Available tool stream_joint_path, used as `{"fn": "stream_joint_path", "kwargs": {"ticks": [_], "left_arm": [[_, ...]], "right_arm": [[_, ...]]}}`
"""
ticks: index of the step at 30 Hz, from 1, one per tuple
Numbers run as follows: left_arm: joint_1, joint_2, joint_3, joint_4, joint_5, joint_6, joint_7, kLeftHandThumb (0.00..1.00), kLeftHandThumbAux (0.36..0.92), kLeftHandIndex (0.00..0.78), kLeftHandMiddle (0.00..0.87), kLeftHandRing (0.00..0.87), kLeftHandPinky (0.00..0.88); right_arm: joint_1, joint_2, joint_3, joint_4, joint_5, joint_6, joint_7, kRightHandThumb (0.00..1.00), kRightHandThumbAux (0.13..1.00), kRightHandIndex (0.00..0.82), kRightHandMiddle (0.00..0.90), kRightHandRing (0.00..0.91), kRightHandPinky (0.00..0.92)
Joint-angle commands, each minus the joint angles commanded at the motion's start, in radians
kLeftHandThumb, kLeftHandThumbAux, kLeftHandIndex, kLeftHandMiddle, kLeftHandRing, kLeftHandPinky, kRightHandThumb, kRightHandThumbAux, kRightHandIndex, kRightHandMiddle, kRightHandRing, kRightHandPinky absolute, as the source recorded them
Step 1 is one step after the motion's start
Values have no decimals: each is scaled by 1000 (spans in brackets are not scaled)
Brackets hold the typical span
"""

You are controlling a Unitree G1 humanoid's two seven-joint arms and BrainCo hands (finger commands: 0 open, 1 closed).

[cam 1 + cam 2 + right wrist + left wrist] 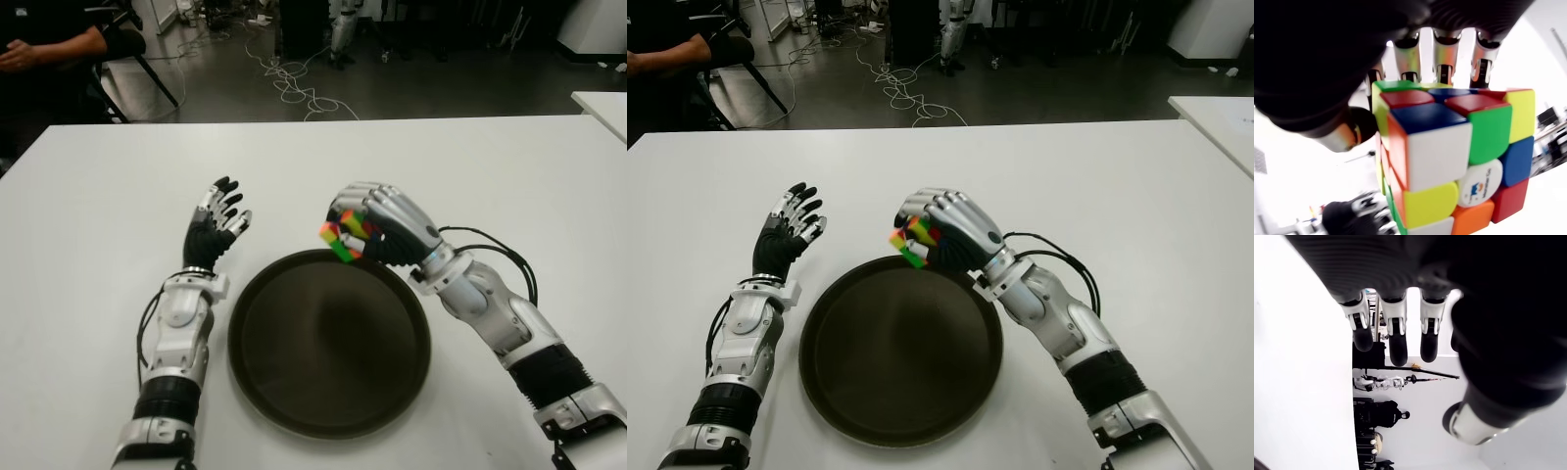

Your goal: Pick up the Rubik's Cube and put it in the plate

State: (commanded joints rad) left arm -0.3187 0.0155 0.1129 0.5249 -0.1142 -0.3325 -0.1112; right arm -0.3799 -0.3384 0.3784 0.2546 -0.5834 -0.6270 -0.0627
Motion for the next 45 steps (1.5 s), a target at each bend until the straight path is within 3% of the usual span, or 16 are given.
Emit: {"fn": "stream_joint_path", "kwargs": {"ticks": [10,18,31,45], "left_arm": [[-2,1,3,9,5,4,8,0,844,112,146,118,78],[-4,-3,5,14,7,-6,11,0,864,110,155,132,103],[-10,0,2,30,16,-13,15,0,820,125,159,126,79],[-18,1,4,57,26,-32,29,0,801,138,160,122,73]], "right_arm": [[20,2,16,-31,-14,16,59,843,683,431,486,721,748],[44,-1,26,-90,-13,37,126,844,682,430,485,722,758],[72,1,32,-145,20,23,189,847,680,430,483,727,766],[63,9,48,-124,41,34,251,846,680,430,485,716,752]]}}
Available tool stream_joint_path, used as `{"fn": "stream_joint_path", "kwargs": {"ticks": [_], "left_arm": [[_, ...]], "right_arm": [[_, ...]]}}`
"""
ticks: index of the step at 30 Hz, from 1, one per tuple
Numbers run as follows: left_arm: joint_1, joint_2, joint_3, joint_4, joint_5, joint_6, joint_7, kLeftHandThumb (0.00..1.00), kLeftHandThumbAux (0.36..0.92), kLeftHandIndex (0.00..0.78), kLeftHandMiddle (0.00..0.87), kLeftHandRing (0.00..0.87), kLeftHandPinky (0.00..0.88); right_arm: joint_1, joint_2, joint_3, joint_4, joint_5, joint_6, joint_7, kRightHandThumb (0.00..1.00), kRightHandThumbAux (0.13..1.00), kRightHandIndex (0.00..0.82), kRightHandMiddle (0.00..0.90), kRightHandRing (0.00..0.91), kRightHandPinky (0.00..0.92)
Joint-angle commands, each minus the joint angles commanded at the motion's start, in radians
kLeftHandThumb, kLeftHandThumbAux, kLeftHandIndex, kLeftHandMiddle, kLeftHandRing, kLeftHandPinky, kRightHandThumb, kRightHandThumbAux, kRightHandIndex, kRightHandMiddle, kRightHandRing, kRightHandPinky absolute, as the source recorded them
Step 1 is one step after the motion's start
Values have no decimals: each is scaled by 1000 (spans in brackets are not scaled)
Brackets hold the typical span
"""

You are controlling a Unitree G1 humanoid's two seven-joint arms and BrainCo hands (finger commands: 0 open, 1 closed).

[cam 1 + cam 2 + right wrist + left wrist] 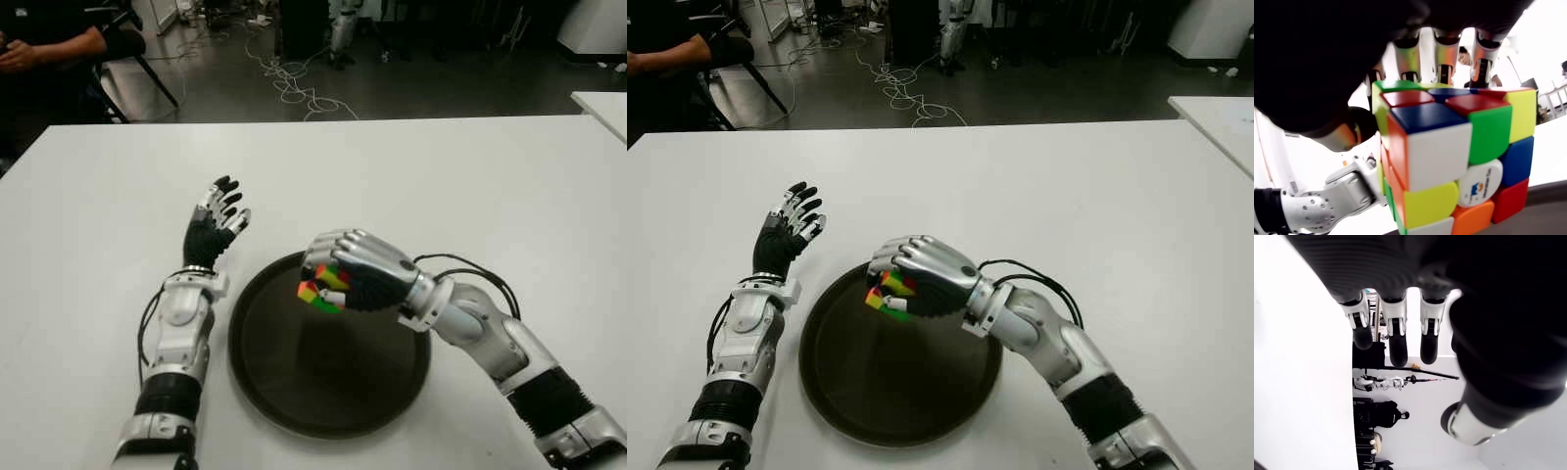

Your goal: Pick up the Rubik's Cube and put it in the plate

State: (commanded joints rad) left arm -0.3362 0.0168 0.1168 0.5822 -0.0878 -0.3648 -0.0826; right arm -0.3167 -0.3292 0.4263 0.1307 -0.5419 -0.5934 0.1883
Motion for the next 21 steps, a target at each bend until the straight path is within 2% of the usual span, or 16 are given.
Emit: {"fn": "stream_joint_path", "kwargs": {"ticks": [10,15,17,21], "left_arm": [[-6,5,-1,15,2,1,-6,0,790,122,150,111,53],[-10,1,6,33,-8,-27,-11,0,805,152,162,121,82],[-12,0,8,42,-14,-40,-20,0,806,152,163,123,87],[-15,1,11,55,-17,-51,-27,0,807,138,159,124,91]], "right_arm": [[-11,4,7,20,18,17,59,845,680,430,483,683,710],[-12,20,3,49,32,-8,46,837,691,378,537,625,644],[-12,28,0,65,41,-22,34,836,692,373,532,598,608],[-15,38,-4,90,49,-46,22,915,679,358,472,546,509]]}}
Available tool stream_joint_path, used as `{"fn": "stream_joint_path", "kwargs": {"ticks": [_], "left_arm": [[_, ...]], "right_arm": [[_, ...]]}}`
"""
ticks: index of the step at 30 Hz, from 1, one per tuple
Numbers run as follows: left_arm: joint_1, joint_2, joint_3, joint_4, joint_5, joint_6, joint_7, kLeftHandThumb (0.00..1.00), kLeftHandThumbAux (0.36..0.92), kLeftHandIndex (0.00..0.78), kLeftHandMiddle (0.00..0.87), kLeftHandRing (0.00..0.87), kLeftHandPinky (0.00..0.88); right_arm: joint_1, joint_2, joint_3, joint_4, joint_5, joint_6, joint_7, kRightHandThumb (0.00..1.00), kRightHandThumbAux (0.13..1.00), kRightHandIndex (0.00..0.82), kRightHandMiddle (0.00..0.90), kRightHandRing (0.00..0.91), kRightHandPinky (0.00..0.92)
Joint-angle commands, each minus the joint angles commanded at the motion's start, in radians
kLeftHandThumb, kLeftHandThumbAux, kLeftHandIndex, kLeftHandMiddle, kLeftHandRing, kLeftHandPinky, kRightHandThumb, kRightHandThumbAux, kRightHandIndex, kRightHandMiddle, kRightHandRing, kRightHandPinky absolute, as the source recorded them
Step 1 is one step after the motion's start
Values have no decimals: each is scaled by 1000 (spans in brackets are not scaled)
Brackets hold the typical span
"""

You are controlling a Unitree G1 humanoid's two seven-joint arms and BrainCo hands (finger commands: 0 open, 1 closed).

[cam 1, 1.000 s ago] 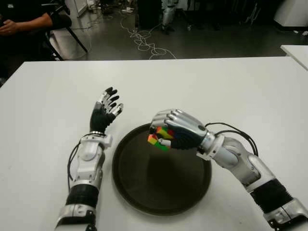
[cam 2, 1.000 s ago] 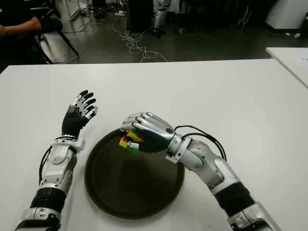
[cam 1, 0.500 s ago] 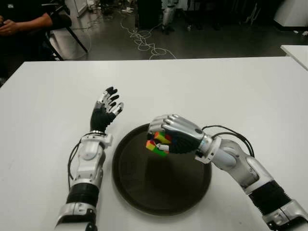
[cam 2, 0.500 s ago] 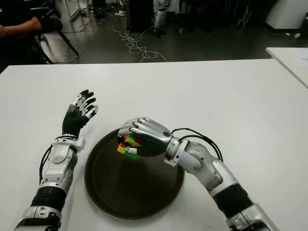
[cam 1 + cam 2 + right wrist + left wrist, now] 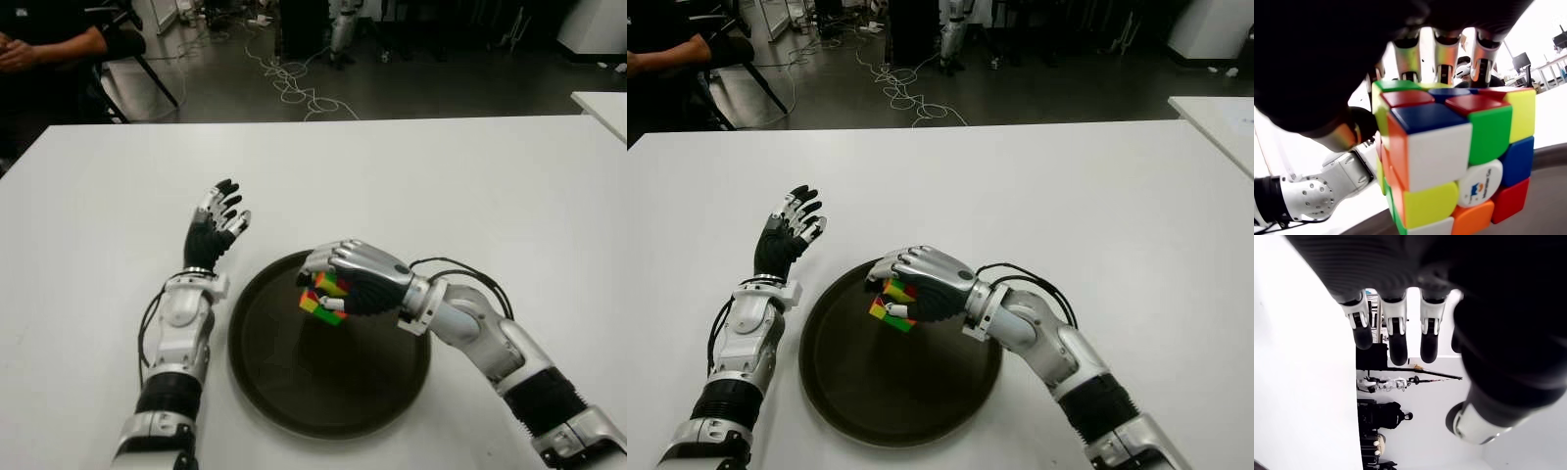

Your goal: Pick up the Rubik's Cube and put it in the plate

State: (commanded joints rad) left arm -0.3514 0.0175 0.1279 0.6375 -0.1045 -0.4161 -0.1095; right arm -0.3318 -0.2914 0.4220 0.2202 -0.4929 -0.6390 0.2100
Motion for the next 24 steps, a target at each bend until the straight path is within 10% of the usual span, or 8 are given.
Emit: {"fn": "stream_joint_path", "kwargs": {"ticks": [14,17,24], "left_arm": [[0,-2,3,-1,2,10,4,0,820,139,161,123,85],[1,-2,1,-4,5,13,5,0,825,138,164,124,80],[6,-1,-3,-14,7,17,2,0,829,129,161,128,88]], "right_arm": [[-27,7,5,73,-18,-59,-23,941,672,454,408,467,283],[-31,8,6,83,-26,-66,-30,777,716,416,248,273,233],[-36,7,7,97,-39,-77,-43,702,736,399,141,145,168]]}}
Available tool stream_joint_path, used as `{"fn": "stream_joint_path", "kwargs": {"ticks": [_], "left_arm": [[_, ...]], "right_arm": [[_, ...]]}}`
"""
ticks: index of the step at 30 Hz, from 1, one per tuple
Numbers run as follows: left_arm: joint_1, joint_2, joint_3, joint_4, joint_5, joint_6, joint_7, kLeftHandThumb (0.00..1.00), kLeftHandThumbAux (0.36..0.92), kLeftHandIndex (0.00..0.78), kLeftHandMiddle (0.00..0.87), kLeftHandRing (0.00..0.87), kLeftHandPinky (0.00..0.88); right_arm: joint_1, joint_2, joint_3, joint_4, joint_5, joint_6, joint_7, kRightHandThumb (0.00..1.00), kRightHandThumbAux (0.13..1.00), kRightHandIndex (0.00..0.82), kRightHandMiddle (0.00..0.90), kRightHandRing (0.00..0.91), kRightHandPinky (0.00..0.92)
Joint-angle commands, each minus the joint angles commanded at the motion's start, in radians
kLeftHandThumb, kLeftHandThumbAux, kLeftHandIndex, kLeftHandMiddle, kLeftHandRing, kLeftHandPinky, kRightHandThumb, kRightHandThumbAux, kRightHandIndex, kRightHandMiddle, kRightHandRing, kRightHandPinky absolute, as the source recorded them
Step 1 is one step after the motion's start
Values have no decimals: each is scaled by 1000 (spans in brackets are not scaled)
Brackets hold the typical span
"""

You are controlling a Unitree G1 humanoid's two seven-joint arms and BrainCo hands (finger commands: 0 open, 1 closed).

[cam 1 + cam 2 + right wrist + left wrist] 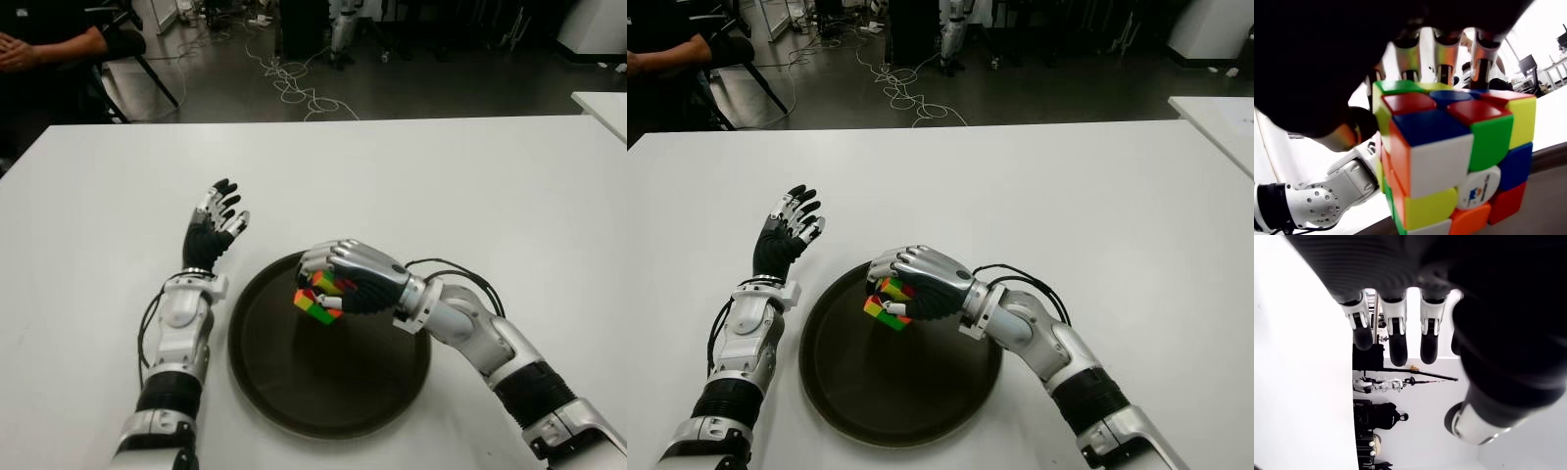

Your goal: Pick up the Rubik's Cube and put it in the plate

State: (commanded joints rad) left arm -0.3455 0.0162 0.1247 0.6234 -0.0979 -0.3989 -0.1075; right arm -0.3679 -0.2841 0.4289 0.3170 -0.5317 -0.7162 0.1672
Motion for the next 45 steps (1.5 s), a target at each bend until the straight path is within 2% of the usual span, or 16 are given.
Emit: {"fn": "stream_joint_path", "kwargs": {"ticks": [6,7,8,11,14,23,29,38,45], "left_arm": [[2,2,-1,-6,-3,9,-5,0,808,127,157,121,78],[2,2,-1,-5,-4,9,-7,0,808,131,157,120,80],[1,2,0,-2,-7,5,-13,0,811,134,158,121,84],[-2,3,2,7,-15,-7,-26,0,822,145,160,123,93],[-3,5,3,9,-20,-10,-38,0,825,135,156,121,92],[1,3,4,-5,-25,-8,-58,0,827,140,155,115,78],[-3,4,7,1,-23,-10,-57,0,823,157,154,113,81],[-6,3,14,9,-28,-7,-61,0,816,117,139,101,74],[-5,3,12,4,-18,3,-42,0,811,119,138,103,79]], "right_arm": [[-9,0,0,18,-1,-14,-1,695,737,398,90,92,132],[-11,0,0,21,0,-15,-1,637,787,275,80,82,123],[-12,0,1,24,0,-16,1,594,822,192,73,73,116],[-18,0,1,33,-2,-18,2,545,860,84,56,55,103],[-20,-1,1,38,1,-22,1,520,865,42,43,43,92],[-27,0,1,51,11,-27,8,481,867,3,23,25,80],[-32,-4,3,53,-1,-23,10,509,865,0,3,4,70],[-33,-2,3,61,1,-31,3,523,863,0,0,0,52],[-34,2,3,63,8,-29,9,519,864,0,0,0,43]]}}
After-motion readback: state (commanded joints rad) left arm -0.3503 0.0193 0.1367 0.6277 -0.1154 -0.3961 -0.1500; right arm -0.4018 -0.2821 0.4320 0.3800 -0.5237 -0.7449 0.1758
